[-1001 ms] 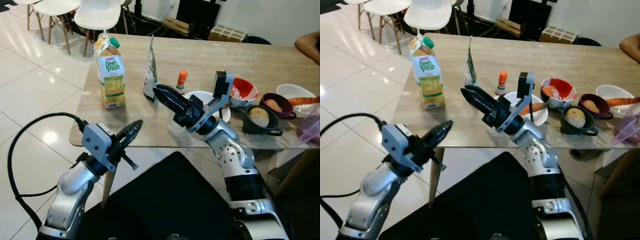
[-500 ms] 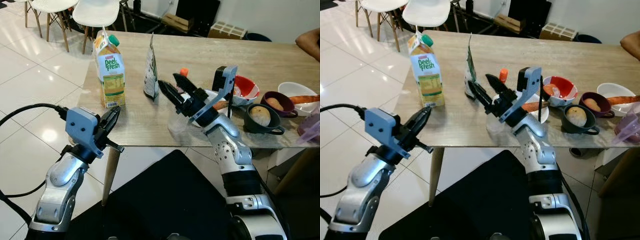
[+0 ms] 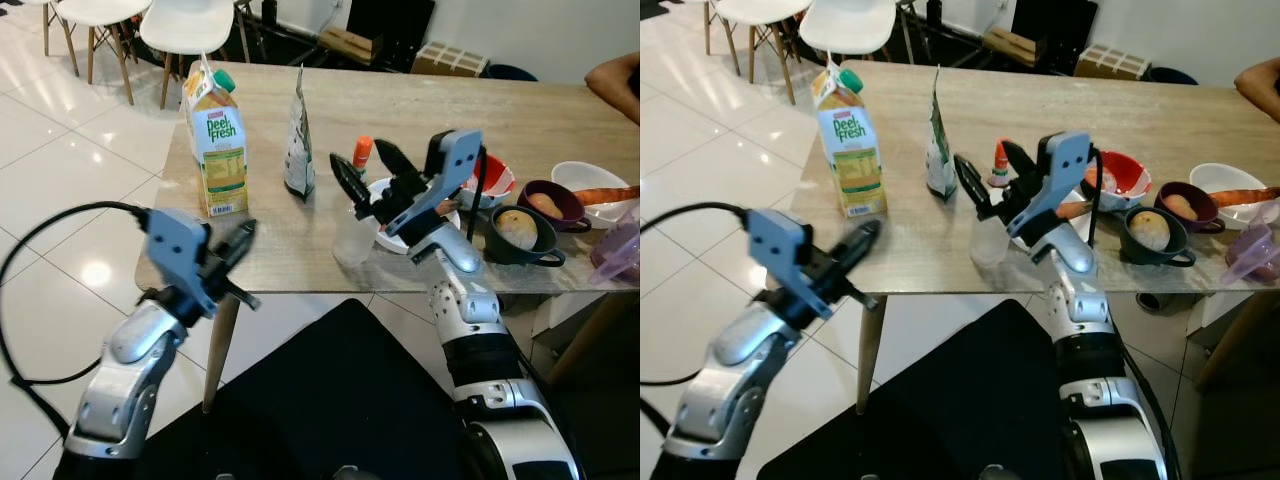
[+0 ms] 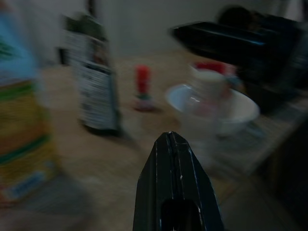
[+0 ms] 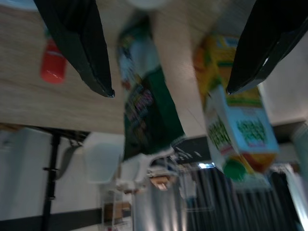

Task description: Restocking fridge

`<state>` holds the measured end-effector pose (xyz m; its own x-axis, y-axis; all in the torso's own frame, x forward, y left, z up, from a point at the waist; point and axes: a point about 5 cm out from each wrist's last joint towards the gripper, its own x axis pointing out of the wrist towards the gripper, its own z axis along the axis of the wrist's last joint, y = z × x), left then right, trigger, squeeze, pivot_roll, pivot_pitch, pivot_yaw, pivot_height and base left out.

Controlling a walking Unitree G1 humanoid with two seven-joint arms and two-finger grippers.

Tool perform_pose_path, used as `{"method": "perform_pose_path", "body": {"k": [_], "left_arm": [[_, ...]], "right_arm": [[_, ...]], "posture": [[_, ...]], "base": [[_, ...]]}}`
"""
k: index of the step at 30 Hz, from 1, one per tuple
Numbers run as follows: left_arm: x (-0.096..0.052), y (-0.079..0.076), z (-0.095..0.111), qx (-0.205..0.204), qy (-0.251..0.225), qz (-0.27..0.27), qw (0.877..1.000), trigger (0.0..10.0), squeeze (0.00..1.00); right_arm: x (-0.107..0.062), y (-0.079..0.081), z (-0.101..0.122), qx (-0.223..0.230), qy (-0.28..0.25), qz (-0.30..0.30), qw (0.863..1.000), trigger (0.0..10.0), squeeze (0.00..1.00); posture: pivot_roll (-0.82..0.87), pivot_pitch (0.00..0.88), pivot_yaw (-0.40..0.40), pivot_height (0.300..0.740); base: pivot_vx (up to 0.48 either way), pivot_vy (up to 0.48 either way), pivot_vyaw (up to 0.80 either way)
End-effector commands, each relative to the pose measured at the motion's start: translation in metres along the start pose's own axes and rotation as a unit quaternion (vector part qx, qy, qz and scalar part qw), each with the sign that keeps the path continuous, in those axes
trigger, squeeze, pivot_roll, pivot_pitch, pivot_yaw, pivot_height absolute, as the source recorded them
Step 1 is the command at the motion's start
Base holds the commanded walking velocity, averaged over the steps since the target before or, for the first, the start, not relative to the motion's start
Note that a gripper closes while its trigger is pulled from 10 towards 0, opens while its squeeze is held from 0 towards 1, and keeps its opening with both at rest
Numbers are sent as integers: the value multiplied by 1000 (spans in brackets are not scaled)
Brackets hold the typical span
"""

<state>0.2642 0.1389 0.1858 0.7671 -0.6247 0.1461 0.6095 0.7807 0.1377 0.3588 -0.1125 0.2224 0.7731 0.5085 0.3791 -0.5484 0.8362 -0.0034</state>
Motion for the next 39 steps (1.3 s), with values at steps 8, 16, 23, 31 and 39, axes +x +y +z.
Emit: {"method": "perform_pose_path", "body": {"k": [8,16,23,31,39], "left_arm": [[-5,3,-21,19,115,-32,993,10000,0],[-10,16,-24,80,160,-13,984,10000,0],[-8,18,-18,75,145,-2,987,10000,0],[-4,15,-13,74,134,-10,988,10000,0],[-4,15,-13,73,135,-9,988,10000,0]], "right_arm": [[-5,-3,-7,-3,7,-13,1000,10000,0],[-5,-5,-15,12,19,-26,999,10000,0],[-8,-7,-28,27,53,-40,997,10000,0],[-11,-4,-38,22,86,-29,996,10000,0],[-12,-5,-41,21,95,-26,995,10000,0]], "posture": [[-23,107,-101,740],[-18,104,-103,740],[-15,107,-103,740],[-18,107,-101,740],[-19,108,-103,740]], "base": [[0,0,0],[0,0,0],[0,0,0],[0,0,0],[0,0,0]]}}
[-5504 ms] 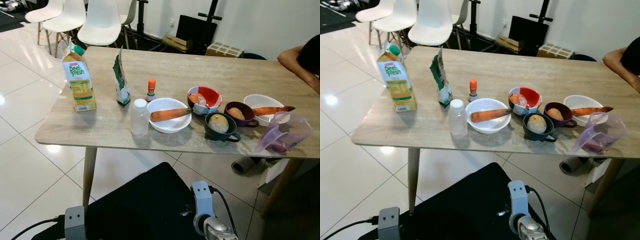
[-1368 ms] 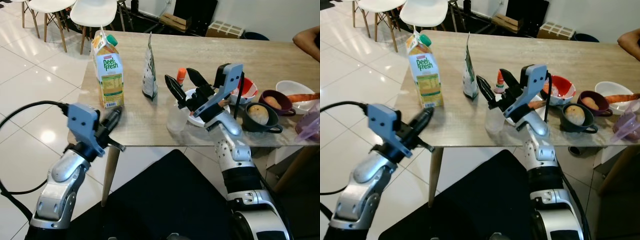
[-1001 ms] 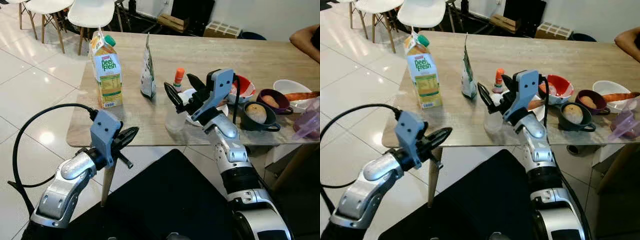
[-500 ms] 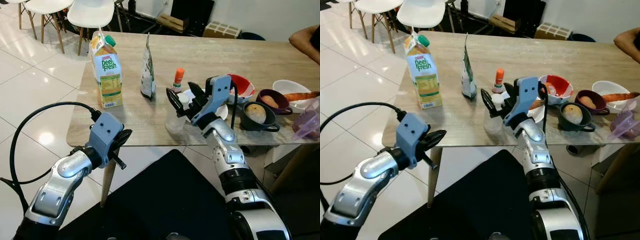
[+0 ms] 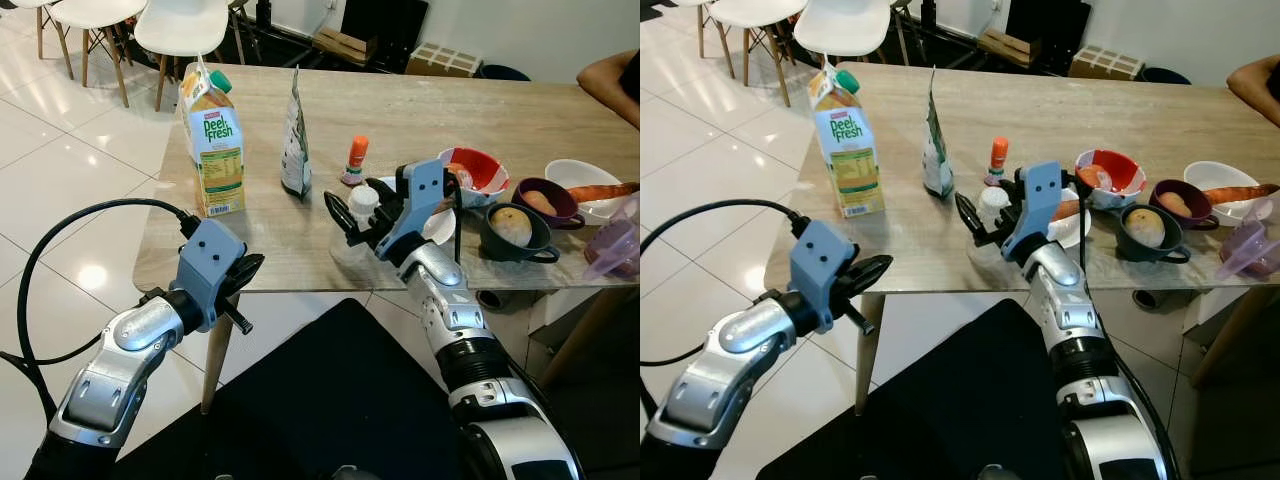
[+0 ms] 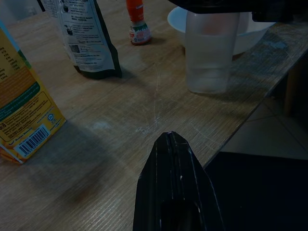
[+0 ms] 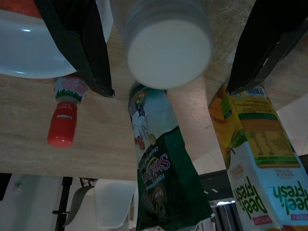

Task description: Restocking fridge

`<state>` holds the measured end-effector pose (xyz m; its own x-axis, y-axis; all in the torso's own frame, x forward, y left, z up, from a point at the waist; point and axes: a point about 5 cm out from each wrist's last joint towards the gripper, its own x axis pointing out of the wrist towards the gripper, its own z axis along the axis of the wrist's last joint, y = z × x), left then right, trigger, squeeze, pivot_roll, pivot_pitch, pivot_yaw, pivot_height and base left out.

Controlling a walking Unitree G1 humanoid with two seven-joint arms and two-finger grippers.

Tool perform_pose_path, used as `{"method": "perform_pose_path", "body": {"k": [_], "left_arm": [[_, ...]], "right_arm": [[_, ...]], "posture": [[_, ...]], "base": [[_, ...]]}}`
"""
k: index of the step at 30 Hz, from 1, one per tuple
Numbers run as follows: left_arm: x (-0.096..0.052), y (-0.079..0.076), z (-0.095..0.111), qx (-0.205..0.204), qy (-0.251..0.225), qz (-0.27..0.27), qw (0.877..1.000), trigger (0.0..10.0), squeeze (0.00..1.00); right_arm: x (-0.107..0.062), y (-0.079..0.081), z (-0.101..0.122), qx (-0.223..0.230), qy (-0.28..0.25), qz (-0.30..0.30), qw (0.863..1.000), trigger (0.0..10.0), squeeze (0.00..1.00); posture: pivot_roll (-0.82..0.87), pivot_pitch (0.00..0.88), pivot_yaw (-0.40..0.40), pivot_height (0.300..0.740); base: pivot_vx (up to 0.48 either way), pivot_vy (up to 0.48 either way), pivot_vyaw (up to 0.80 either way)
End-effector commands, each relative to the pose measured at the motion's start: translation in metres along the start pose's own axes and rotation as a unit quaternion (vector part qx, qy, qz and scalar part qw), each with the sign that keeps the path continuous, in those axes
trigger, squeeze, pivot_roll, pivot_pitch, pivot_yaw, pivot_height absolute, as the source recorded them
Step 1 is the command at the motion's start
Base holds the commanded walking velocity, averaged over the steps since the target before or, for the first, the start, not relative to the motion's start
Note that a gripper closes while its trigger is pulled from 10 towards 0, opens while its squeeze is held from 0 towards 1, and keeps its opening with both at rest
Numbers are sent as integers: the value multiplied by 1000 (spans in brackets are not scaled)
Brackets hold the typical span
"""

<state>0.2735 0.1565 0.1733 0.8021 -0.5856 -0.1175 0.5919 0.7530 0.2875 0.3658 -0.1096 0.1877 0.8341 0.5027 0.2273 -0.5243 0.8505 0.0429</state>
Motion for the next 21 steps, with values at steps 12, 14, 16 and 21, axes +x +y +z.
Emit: {"method": "perform_pose_path", "body": {"k": [12,14,16,21], "left_arm": [[2,-4,0,-2,4,-11,1000,10000,0],[2,-4,0,-2,5,-12,1000,10000,0],[2,-5,0,-2,6,-13,1000,10000,0],[2,-5,0,-1,7,-14,1000,10000,0]], "right_arm": [[-4,-2,-10,0,30,5,1000,10000,0],[-5,-2,-11,-4,35,7,999,10000,0],[-6,-1,-12,-8,38,10,999,10000,0],[-6,-1,-13,-13,41,12,999,10000,0]], "posture": [[-19,110,-105,740],[-20,110,-105,740],[-21,110,-104,740],[-22,110,-103,740]], "base": [[0,0,0],[0,0,0],[0,0,0],[0,0,0]]}}
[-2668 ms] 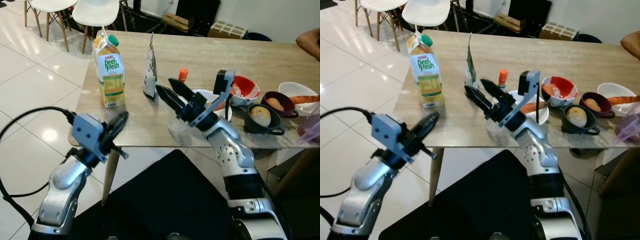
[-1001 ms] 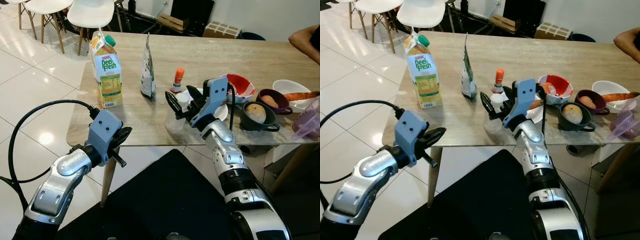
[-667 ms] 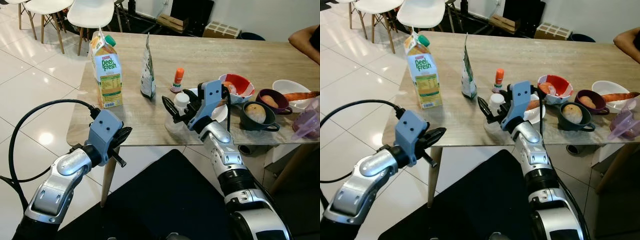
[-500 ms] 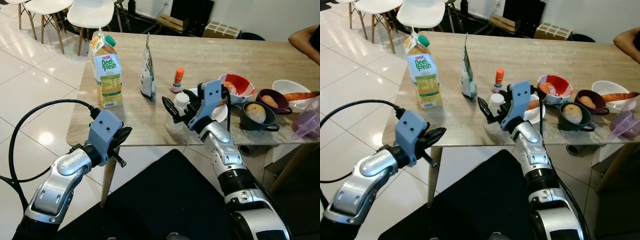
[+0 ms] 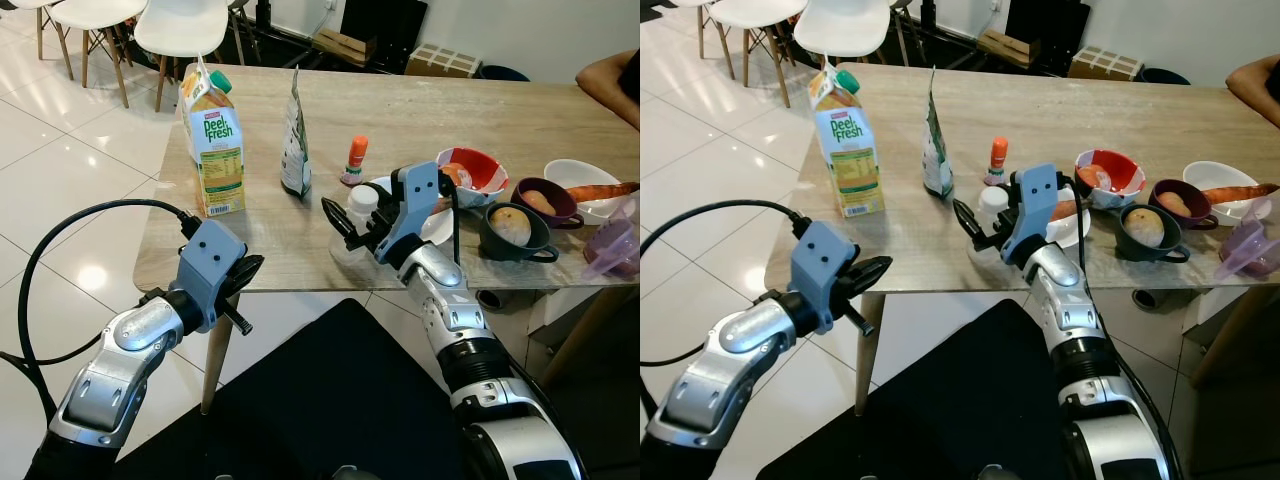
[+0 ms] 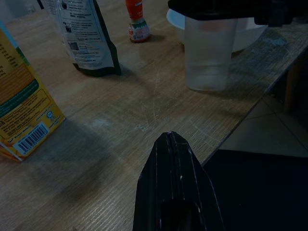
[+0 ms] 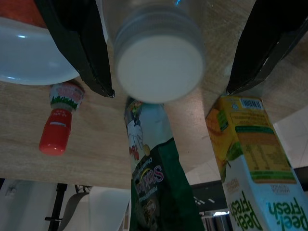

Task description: Restocking fridge

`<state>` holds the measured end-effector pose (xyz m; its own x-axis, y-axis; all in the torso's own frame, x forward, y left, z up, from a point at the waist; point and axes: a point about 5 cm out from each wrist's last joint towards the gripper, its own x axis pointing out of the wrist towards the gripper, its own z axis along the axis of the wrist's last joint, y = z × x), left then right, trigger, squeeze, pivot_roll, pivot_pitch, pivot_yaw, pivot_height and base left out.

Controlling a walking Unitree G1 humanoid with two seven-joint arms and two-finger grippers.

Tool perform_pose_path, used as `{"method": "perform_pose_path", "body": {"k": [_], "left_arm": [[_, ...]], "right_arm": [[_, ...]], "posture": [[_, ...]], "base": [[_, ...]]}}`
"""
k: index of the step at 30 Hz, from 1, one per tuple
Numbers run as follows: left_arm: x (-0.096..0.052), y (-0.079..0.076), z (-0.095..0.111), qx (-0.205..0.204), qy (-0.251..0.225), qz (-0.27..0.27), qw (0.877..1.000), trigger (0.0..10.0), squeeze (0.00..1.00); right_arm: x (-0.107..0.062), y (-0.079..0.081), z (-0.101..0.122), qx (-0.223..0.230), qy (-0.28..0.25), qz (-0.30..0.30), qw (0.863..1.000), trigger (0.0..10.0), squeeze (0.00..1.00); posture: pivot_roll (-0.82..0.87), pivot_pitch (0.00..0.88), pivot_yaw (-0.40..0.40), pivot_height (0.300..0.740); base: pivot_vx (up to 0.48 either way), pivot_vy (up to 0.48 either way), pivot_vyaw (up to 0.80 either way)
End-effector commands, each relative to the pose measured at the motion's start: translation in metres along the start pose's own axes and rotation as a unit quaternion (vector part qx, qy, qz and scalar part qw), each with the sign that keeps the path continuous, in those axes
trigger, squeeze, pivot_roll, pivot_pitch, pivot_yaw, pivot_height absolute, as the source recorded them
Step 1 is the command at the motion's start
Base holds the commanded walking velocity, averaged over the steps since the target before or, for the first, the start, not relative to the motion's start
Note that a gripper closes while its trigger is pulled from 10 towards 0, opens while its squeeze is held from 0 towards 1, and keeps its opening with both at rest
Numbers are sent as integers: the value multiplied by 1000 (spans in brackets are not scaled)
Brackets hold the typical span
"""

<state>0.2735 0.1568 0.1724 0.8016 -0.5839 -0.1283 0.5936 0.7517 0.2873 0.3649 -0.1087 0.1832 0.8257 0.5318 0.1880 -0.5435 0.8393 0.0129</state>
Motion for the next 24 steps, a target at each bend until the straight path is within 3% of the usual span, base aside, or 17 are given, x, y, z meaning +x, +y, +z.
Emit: {"method": "perform_pose_path", "body": {"k": [1,24], "left_arm": [[2,-5,1,0,3,-14,1000,10000,0],[2,-8,-2,-3,11,-23,1000,10000,0]], "right_arm": [[-5,-1,-10,-2,24,1,1000,10000,0],[-6,4,-20,-14,59,15,998,10000,0]], "posture": [[-22,110,-103,740],[-27,112,-105,740]], "base": [[0,0,0],[0,0,0]]}}
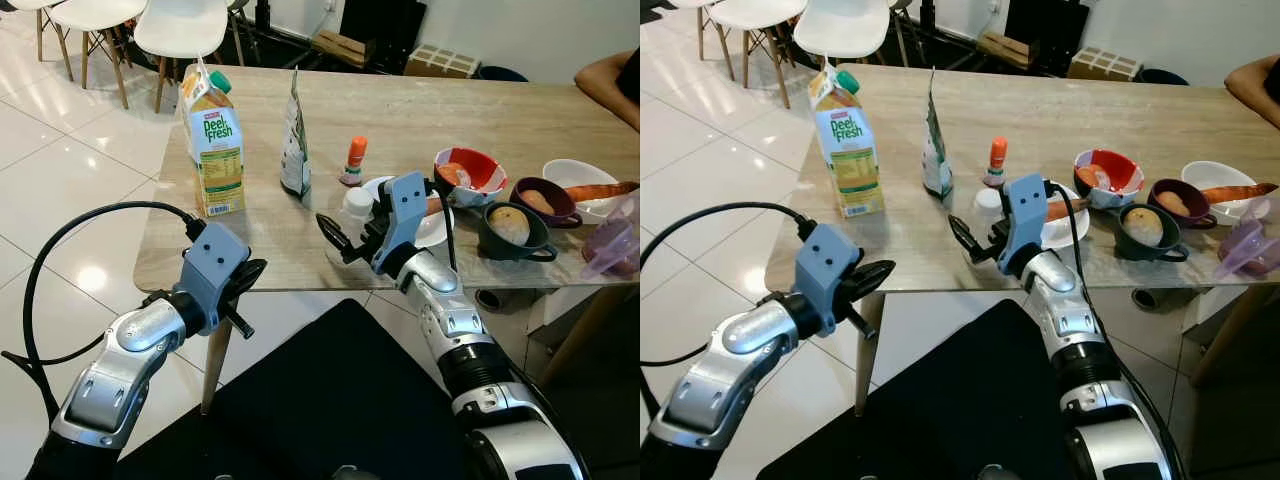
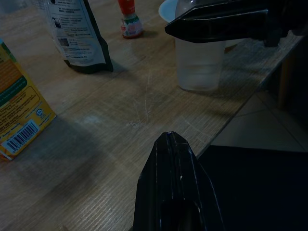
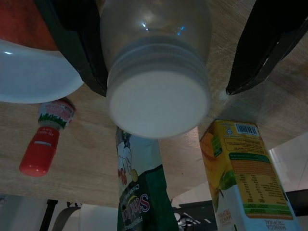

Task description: Restocking fridge

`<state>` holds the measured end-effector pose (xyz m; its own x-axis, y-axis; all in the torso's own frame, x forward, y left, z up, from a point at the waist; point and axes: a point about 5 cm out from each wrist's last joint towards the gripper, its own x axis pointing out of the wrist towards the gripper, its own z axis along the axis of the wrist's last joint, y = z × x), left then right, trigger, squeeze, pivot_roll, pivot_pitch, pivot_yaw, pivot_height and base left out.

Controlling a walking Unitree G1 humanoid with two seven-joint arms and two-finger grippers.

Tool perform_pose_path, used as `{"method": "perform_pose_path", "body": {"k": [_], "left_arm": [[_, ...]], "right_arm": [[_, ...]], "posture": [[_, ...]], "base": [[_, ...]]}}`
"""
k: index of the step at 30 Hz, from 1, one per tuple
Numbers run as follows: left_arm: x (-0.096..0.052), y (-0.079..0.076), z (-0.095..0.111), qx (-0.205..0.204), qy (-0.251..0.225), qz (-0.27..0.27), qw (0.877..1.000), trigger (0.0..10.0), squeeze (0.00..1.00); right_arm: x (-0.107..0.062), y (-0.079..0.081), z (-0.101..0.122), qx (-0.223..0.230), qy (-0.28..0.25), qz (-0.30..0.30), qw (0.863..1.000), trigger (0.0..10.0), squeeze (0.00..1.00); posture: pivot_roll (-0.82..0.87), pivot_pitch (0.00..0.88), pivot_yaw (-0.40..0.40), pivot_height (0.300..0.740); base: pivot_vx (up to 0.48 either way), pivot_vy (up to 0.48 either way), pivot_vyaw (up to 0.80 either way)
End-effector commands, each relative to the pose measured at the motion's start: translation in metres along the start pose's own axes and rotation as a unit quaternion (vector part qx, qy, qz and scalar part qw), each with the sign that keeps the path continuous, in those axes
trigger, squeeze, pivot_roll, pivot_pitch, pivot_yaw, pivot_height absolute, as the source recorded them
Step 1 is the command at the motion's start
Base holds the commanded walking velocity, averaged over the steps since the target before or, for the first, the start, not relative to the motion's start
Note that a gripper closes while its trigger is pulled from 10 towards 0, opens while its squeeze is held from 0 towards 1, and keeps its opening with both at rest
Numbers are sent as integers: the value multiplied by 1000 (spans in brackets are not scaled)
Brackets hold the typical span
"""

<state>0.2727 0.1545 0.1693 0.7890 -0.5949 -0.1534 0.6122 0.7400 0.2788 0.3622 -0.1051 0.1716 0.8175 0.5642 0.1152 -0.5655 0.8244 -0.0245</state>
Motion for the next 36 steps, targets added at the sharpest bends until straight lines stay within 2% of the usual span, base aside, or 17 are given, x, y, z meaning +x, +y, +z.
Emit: {"method": "perform_pose_path", "body": {"k": [1,2,3,5,6,7,9,11,20,23,24,25,26,27,29,33,36], "left_arm": [[2,-5,1,0,1,-11,1000,10000,0],[2,-5,0,0,1,-12,1000,10000,0],[2,-5,0,0,1,-12,1000,10000,0],[2,-5,0,0,1,-12,1000,10000,0],[2,-5,0,0,1,-13,1000,10000,0],[2,-5,0,0,1,-13,1000,10000,0],[2,-5,1,0,1,-13,1000,10000,0],[2,-5,1,0,1,-13,1000,10000,0],[4,-3,3,0,-2,-12,1000,10000,0],[4,-3,3,-3,-5,-12,1000,10000,0],[4,-3,5,-11,-15,-12,1000,10000,0],[4,-5,8,-19,-28,-24,999,10000,0],[3,-7,10,-23,-36,-32,999,10000,0],[1,-14,11,-22,-46,-61,997,10000,0],[0,-22,11,-22,-48,-90,995,10000,0],[-7,-45,4,-15,-31,-166,985,10000,0],[-9,-51,2,-22,-27,-184,982,10000,0]], "right_arm": [[-3,0,-9,4,22,0,1000,10000,0],[-3,0,-9,5,22,0,1000,10000,0],[-3,0,-9,6,21,1,1000,4902,0],[-3,0,-9,6,21,1,1000,4902,0],[-3,0,-9,8,20,2,1000,3569,0],[-3,0,-9,8,20,2,1000,3569,0],[-3,1,-9,11,19,3,1000,353,0],[-3,1,-8,14,18,4,1000,0,0],[-2,1,-6,42,10,10,999,0,0],[-2,3,-1,89,-7,23,996,0,0],[-3,4,6,135,-30,49,989,0,0],[-7,6,17,173,-51,94,979,2431,0],[-10,7,24,194,-65,128,970,2431,0],[-21,9,30,204,-69,195,957,9216,0],[-30,9,34,207,-66,240,946,10000,0],[-55,-3,38,226,-56,303,924,10000,0],[-63,-8,37,222,-49,306,925,10000,0]], "posture": [[-27,112,-105,740],[-27,112,-102,740],[-27,113,-102,740],[-27,113,-102,740],[-28,113,-100,740],[-28,113,-100,740],[-28,114,-99,740],[-29,114,-99,740],[-29,115,-98,740],[-30,116,-98,740],[-31,116,-97,740],[-33,117,-97,740],[-33,117,-97,740],[-36,117,-95,740],[-36,120,-93,740],[-40,120,-88,740],[-39,121,-85,740]], "base": [[0,0,0],[0,0,0],[0,0,0],[0,0,0],[0,0,0],[0,0,0],[0,0,0],[0,0,0],[0,0,0],[0,0,0],[0,0,0],[0,0,0],[0,0,0],[0,0,0],[0,0,0],[0,0,0],[0,0,0]]}}
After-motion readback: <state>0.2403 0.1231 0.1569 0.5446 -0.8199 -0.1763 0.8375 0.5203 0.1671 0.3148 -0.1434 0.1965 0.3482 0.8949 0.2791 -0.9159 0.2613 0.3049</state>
